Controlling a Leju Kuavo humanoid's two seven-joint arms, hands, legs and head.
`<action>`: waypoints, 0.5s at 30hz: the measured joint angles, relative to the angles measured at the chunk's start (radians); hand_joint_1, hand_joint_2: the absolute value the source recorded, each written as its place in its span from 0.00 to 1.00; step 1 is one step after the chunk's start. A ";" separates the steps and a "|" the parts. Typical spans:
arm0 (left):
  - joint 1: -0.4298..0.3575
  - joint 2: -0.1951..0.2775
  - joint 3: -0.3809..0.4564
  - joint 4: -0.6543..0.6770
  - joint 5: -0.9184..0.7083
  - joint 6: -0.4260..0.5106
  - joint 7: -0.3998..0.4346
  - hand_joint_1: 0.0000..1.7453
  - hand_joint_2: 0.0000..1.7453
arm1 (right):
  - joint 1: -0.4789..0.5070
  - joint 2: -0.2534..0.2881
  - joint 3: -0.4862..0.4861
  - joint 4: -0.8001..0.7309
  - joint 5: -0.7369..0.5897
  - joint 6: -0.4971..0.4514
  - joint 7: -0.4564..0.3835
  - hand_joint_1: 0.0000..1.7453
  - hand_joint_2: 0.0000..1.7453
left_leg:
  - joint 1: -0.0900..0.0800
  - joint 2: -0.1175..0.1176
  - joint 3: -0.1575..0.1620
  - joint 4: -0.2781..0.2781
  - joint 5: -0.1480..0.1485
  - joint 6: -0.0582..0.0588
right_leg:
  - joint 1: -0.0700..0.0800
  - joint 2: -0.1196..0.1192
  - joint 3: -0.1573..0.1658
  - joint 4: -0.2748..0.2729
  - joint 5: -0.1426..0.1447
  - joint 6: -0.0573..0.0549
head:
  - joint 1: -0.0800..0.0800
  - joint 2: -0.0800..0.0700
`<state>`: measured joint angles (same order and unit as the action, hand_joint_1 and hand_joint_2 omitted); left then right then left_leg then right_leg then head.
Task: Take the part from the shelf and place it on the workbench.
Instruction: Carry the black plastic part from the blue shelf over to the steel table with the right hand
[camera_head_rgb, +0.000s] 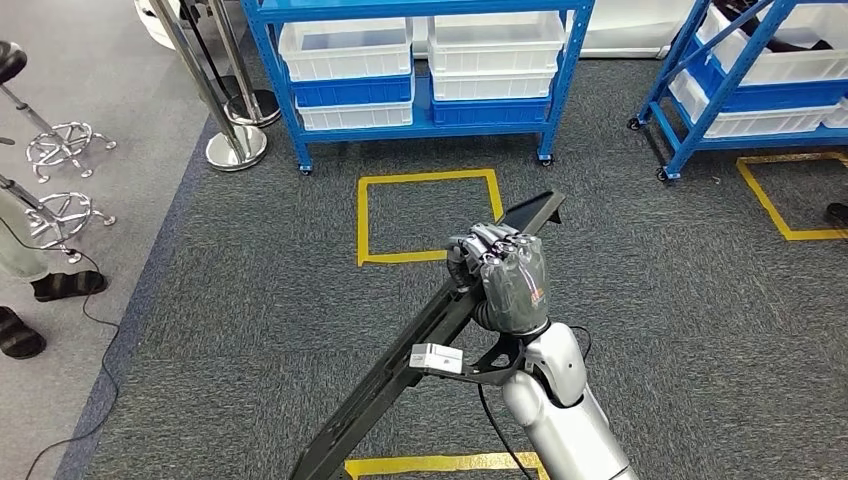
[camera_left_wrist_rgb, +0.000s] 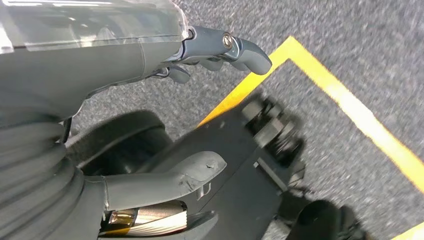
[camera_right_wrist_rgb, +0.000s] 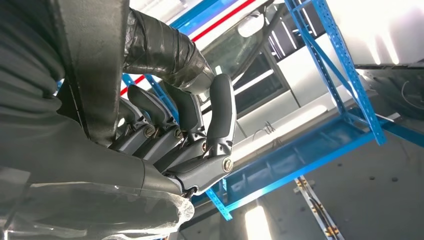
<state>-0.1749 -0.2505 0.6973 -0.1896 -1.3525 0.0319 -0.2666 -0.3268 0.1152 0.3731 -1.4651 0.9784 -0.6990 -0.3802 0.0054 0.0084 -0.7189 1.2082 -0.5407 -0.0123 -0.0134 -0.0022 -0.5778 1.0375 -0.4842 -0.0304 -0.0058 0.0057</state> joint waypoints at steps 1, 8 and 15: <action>-0.001 0.001 0.000 0.000 0.001 -0.007 0.002 0.00 1.00 | 0.000 0.000 0.002 0.001 0.002 0.000 0.001 1.00 1.00 | 0.001 0.000 -0.012 0.055 -0.026 -0.002 | 0.002 -0.001 -0.011 0.001 0.008 -0.001 | 0.000 0.000; -0.033 0.010 0.000 -0.001 0.014 -0.043 -0.013 0.00 1.00 | -0.016 0.000 0.028 0.012 0.007 0.000 0.003 1.00 1.00 | -0.009 -0.002 0.194 -0.184 0.040 0.021 | 0.006 -0.002 -0.062 0.003 0.051 0.015 | 0.000 0.000; -0.046 0.014 0.000 -0.002 0.022 -0.043 -0.028 0.00 1.00 | -0.056 -0.012 0.076 0.029 -0.052 0.000 0.018 1.00 1.00 | -0.009 0.020 0.188 -0.227 0.073 0.065 | 0.003 0.003 -0.134 0.158 -0.041 0.046 | 0.002 0.000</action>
<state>-0.2209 -0.2363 0.6970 -0.1918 -1.3306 -0.0111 -0.2947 -0.3824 0.1031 0.4491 -1.4363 0.9265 -0.6987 -0.3620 -0.0039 0.0284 -0.5309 0.9812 -0.4678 0.0524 -0.0107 0.0008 -0.7114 1.1959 -0.5248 0.0159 -0.0041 0.0057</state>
